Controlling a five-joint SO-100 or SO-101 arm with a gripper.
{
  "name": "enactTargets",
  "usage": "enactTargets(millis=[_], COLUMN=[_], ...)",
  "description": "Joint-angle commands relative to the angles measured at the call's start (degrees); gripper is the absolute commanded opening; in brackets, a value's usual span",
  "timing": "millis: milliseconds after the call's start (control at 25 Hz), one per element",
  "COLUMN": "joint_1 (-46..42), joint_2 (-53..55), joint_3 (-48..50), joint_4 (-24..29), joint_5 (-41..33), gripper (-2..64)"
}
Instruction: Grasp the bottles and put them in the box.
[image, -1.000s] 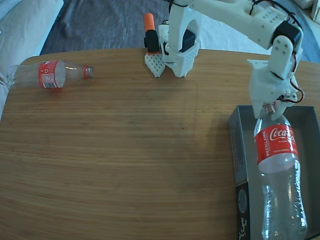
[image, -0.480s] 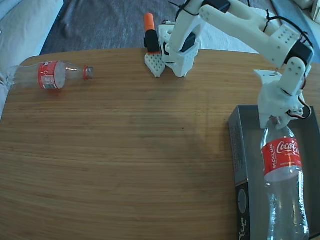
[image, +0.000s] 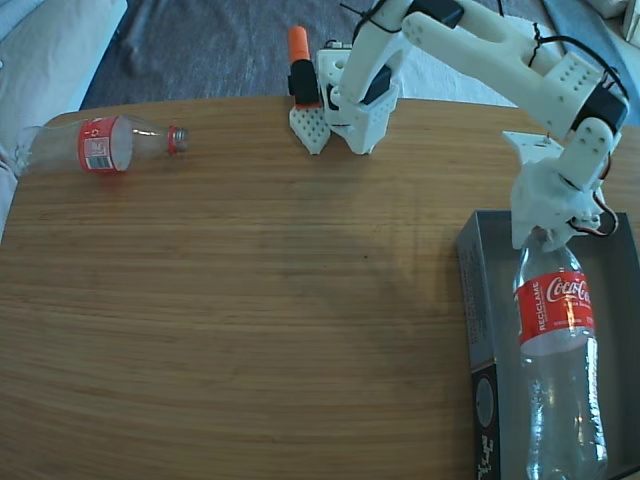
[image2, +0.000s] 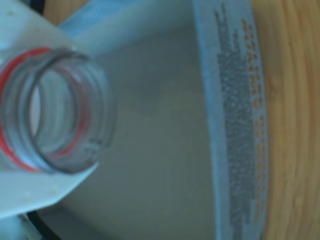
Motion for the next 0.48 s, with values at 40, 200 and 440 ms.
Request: enactTargets(millis=[40, 200, 440], joint_1=[-0.3, -1.3, -1.4], joint_2=[1.3, 1.4, 1.3], joint_3=[-1.8, -2.2, -1.8], joint_4=[0.4, 0.0, -0.3], joint_5=[0.4, 0.4, 0.4], gripper=[-0.2, 0.3, 3.1])
